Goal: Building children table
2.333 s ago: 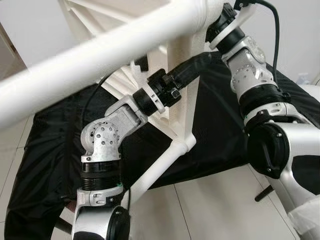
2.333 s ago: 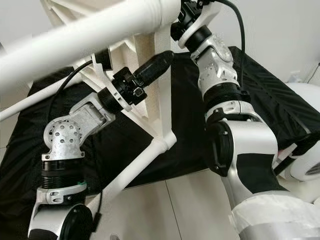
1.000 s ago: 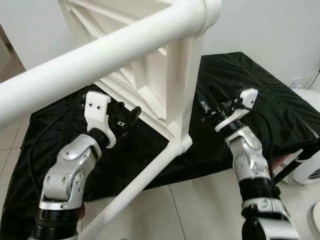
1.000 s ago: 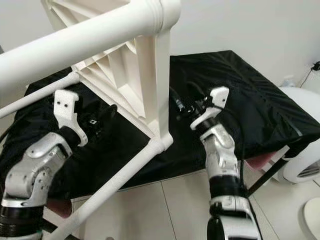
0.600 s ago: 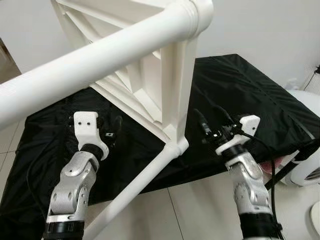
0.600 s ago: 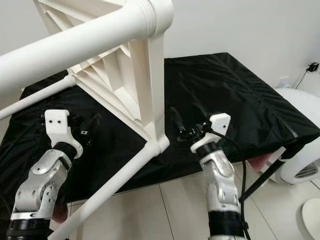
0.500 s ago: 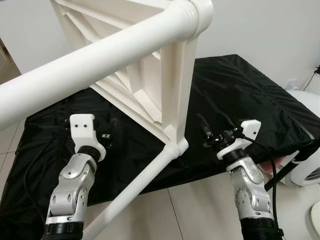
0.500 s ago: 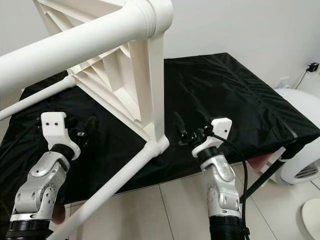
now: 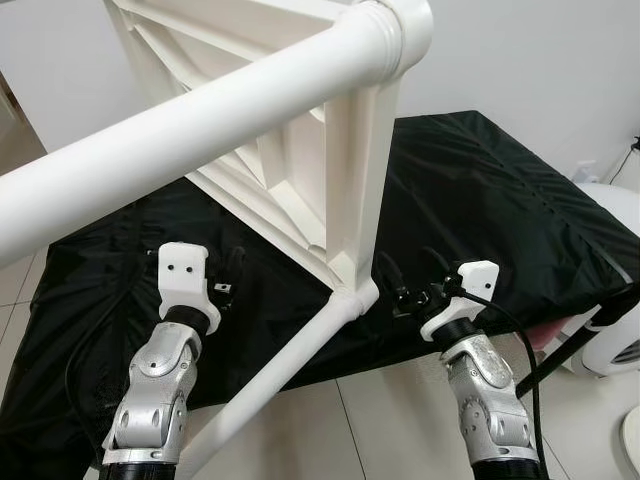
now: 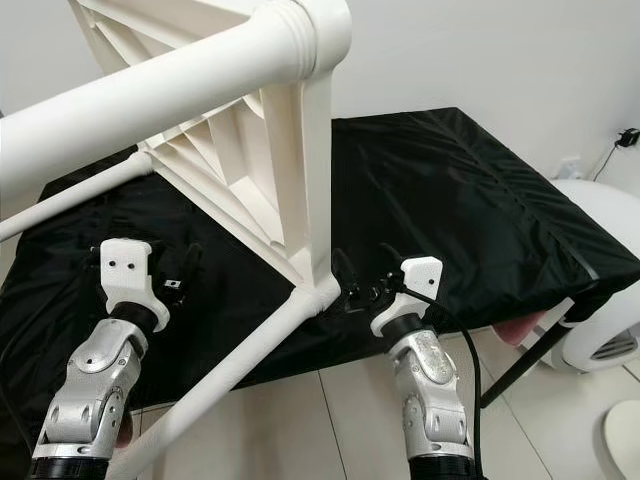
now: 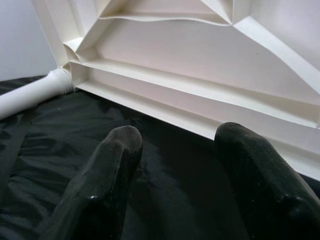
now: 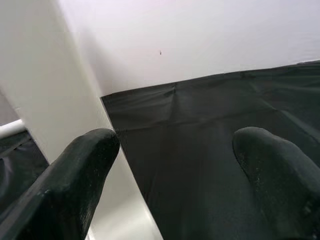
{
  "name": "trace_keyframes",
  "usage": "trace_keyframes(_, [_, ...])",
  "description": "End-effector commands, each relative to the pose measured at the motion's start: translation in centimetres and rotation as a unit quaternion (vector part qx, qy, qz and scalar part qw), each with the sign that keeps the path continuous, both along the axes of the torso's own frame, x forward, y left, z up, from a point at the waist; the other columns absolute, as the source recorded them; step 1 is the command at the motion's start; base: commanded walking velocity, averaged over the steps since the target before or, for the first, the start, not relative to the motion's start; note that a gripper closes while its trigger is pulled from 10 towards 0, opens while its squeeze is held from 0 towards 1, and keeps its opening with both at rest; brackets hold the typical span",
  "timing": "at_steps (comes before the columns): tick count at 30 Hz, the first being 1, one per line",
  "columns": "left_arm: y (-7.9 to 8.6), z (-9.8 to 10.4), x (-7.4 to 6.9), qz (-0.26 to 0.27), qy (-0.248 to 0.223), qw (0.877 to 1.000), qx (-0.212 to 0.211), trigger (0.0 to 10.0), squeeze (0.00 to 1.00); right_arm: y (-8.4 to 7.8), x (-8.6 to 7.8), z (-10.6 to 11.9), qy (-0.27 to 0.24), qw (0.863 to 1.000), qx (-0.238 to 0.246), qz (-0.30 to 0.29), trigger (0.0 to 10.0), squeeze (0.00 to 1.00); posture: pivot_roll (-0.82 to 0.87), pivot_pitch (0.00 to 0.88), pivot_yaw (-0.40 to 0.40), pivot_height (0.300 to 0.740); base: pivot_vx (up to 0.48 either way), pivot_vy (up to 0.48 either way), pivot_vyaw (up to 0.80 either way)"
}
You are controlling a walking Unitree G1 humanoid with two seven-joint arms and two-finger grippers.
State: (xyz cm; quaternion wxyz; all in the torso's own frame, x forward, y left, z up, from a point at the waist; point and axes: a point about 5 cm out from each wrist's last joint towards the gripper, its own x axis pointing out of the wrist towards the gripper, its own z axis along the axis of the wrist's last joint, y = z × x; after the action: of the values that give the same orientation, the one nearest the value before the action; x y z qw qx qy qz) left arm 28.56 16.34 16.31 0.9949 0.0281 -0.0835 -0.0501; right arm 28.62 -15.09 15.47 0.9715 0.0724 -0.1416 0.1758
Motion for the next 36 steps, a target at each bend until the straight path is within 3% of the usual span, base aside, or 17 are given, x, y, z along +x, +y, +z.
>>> trace_keyframes(1, [1.2,0.1,-0.5,0.075,-0.016,0.997,0.009,10.0,0.0,0.0,-0.4,-0.1,-0.005,1.0,-0.013,0.0,10.0,0.0,-0.05,0.012,0.044,0.74,0.0,0.0,0.0])
trace_keyframes(8, [1.1,0.8,-0.8,0.072,-0.033,0.997,0.001,10.0,0.0,-0.1,-1.0,-0.4,-0.009,1.0,-0.029,0.002,10.0,0.0,-0.05,0.005,0.047,0.74,0.0,0.0,0.0])
trace_keyframes(11, [0.7,0.6,-1.0,0.07,-0.028,0.997,0.025,10.0,0.0,0.0,-1.2,-0.4,-0.011,0.999,-0.031,0.003,10.0,0.0,-0.05,0.0,0.048,0.74,0.0,0.0,0.0])
trace_keyframes(16, [-0.2,0.0,-1.1,0.043,-0.025,0.999,0.004,10.0,0.0,0.5,-1.3,-0.3,-0.015,0.999,-0.035,0.02,10.0,0.0,-0.07,0.0,0.06,0.74,0.0,0.0,0.0])
trace_keyframes(17, [-0.3,-0.1,-1.0,0.04,-0.026,0.999,0.002,10.0,0.59,0.6,-1.3,-0.3,-0.017,0.999,-0.037,0.027,10.0,0.02,-0.07,0.0,0.059,0.74,0.0,0.0,0.0])
trace_keyframes(18, [-0.3,-0.1,-1.0,0.04,-0.026,0.999,0.002,10.0,0.59,0.6,-1.3,-0.3,-0.017,0.999,-0.037,0.027,10.0,0.02,-0.07,0.0,0.059,0.74,0.0,0.0,0.0])
trace_keyframes(19, [-0.3,-0.2,-0.9,0.034,-0.024,0.999,-0.011,10.0,1.0,0.7,-1.3,-0.3,-0.018,0.999,-0.038,0.03,10.0,1.0,-0.07,0.0,0.058,0.74,0.0,0.0,0.0])
trace_keyframes(24, [-0.1,-0.5,-0.4,0.049,-0.024,0.998,-0.014,10.0,1.0,0.7,-1.0,-0.1,-0.025,0.999,-0.038,0.019,10.0,1.0,-0.08,0.0,0.047,0.74,0.0,0.0,0.0])
trace_keyframes(25, [-0.1,-0.5,-0.2,0.06,-0.022,0.998,-0.013,10.0,0.89,1.0,-1.0,-0.2,-0.025,0.999,-0.035,0.015,10.0,1.0,-0.07,0.0,0.037,0.74,0.0,0.0,0.0])
trace_keyframes(28, [-0.1,-0.5,-0.1,0.065,-0.021,0.998,-0.013,10.0,0.89,1.2,-1.0,-0.2,-0.024,0.999,-0.033,0.013,10.0,1.0,-0.07,0.0,0.035,0.74,0.0,0.0,0.0])
trace_keyframes(29, [-0.1,-0.5,-0.1,0.072,-0.023,0.997,-0.015,10.0,0.0,1.4,-1.0,-0.3,-0.024,0.999,-0.032,0.006,10.0,0.76,-0.07,0.0,0.03,0.74,0.0,0.0,0.0])
trace_keyframes(30, [0.1,-0.5,-0.2,0.082,-0.025,0.996,-0.02,10.0,0.0,1.8,-1.0,-0.4,-0.023,0.999,-0.026,-0.003,10.0,0.0,-0.06,0.0,0.017,0.74,0.0,0.0,0.0])
trace_keyframes(36, [0.8,-0.9,-0.7,0.116,-0.026,0.993,-0.007,10.0,0.0,2.7,-1.0,-0.9,-0.014,1.0,-0.017,-0.013,10.0,0.0,-0.04,0.01,0.013,0.74,0.0,0.0,0.0])
